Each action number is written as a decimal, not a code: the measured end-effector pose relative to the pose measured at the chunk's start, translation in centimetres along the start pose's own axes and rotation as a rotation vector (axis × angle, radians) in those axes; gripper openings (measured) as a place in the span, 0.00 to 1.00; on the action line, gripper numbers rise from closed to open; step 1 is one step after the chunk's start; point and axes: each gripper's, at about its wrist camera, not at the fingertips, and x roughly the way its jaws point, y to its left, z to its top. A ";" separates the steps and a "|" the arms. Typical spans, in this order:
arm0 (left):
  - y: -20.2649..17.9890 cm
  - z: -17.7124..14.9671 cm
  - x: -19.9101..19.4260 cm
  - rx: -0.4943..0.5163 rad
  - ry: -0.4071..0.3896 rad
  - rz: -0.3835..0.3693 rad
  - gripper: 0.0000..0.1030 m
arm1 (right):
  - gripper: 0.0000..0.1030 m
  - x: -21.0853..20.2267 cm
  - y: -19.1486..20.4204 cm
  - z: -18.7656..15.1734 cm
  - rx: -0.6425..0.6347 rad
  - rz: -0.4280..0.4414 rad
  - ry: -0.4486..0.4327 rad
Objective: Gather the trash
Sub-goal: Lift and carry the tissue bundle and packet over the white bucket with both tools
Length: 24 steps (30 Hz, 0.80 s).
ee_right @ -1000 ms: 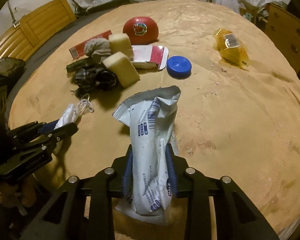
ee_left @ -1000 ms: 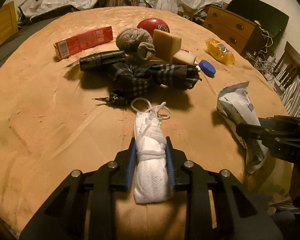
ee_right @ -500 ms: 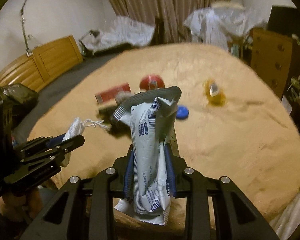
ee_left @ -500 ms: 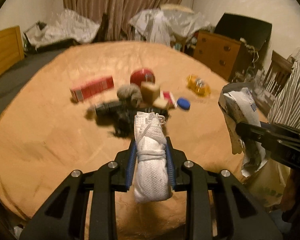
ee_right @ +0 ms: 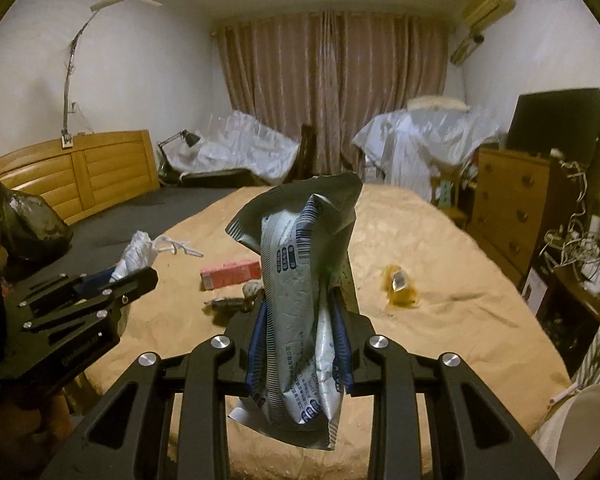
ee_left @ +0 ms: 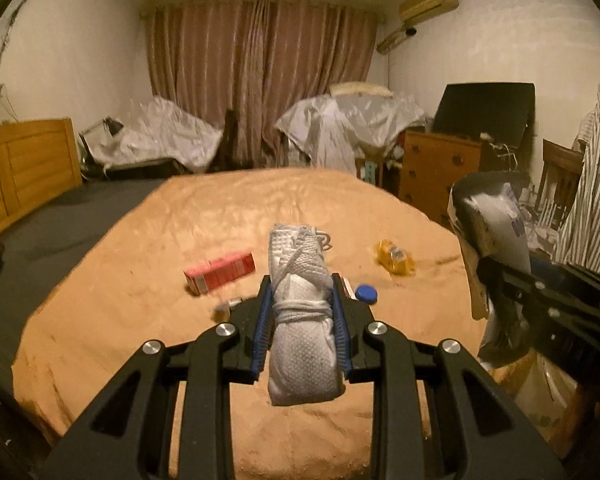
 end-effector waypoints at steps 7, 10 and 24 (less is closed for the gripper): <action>-0.9 0.5 -1.4 0.025 -0.046 0.014 0.25 | 0.31 -3.2 0.1 -0.1 0.012 -0.021 -0.044; -1.1 0.6 -1.6 0.028 -0.047 0.009 0.25 | 0.31 -3.8 -0.1 0.0 0.014 -0.024 -0.047; -2.5 0.9 -1.1 0.042 -0.038 -0.040 0.25 | 0.31 -4.2 -0.7 0.8 0.028 -0.056 -0.030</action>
